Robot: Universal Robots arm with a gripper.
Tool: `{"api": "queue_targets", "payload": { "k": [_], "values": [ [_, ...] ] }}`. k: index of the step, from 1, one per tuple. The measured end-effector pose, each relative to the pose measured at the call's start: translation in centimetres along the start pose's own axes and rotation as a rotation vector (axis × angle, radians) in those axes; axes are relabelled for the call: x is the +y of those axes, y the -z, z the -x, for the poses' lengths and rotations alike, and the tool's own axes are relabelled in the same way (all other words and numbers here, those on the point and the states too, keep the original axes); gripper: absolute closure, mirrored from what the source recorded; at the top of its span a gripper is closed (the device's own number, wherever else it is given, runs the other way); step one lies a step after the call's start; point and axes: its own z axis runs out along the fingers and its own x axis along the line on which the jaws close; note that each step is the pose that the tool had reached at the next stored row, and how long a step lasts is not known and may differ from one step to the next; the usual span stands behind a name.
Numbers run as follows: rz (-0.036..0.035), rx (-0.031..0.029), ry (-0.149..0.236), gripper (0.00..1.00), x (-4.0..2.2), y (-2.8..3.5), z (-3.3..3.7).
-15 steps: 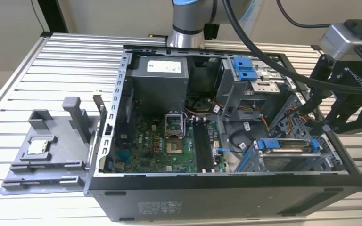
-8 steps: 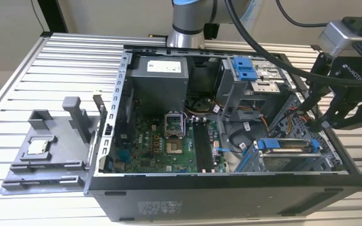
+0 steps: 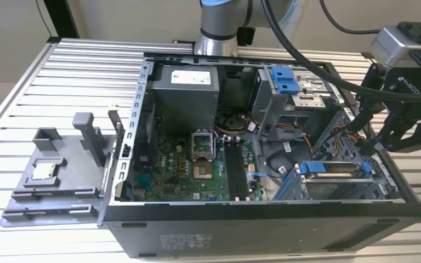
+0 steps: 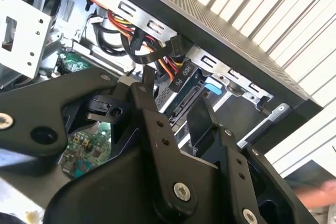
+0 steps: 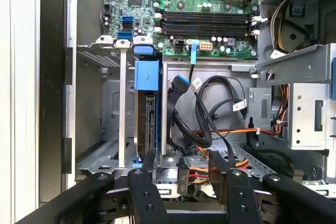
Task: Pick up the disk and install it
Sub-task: 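Insert the first disk wire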
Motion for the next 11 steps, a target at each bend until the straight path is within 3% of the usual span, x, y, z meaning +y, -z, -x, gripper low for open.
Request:
{"api": "queue_targets", "payload": {
  "k": [11],
  "values": [
    [0.0003,0.0002,0.000,0.00,-0.25,-0.20,0.40]
  ]
}}
